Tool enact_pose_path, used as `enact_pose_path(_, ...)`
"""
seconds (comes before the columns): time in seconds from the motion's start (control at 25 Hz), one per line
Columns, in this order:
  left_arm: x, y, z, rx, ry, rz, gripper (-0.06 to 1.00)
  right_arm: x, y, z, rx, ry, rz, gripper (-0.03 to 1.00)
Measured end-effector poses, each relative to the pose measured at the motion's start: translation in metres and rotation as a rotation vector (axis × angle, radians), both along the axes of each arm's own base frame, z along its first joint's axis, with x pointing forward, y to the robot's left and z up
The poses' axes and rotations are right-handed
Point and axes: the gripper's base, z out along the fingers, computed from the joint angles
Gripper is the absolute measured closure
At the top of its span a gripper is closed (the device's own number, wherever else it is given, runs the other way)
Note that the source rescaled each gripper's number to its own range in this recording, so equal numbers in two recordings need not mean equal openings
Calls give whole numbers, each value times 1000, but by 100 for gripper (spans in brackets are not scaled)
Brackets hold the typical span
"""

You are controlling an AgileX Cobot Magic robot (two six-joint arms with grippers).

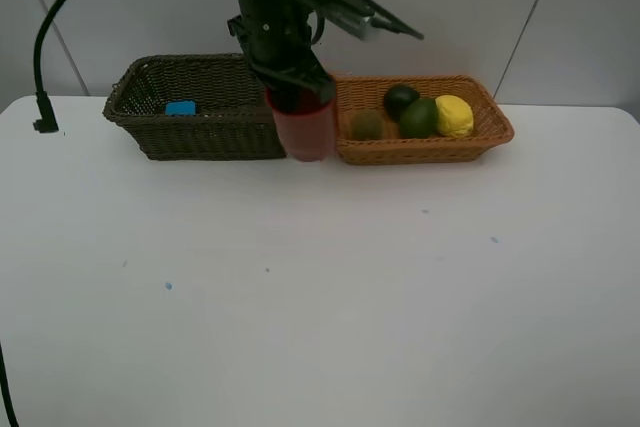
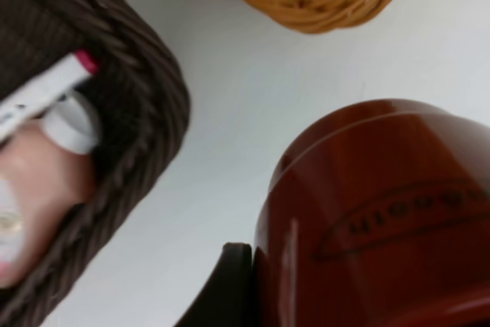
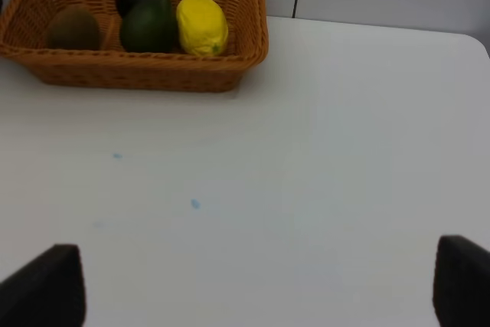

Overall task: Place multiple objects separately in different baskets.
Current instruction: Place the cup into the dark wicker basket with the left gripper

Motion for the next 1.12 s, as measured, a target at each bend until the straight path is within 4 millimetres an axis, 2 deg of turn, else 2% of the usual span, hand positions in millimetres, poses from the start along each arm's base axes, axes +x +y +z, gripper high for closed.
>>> enact_pose_path(0.16,-7,14,42,-41,-80,18,94,0,0,0,0,0,0,-3)
enact_pose_path(0.32,-3,38,67,-66,-134,98,94,0,0,0,0,0,0,-3)
enact_pose_path(0.44,6,54,73,-81,-165,201,94,0,0,0,0,0,0,-3)
enact_pose_path(0.68,34,76,82,-237,-323,387,94,0,0,0,0,0,0,-3)
enact_pose_path(0.84,42,88,83,-257,-347,426,94,0,0,0,0,0,0,-3)
enact_pose_path(0.92,47,93,77,-250,-341,441,94,0,0,0,0,0,0,-3)
enact_pose_path(1.0,54,97,66,-235,-324,455,94,0,0,0,0,0,0,-3)
enact_pose_path(1.12,67,104,37,-199,-278,482,94,0,0,0,0,0,0,-3)
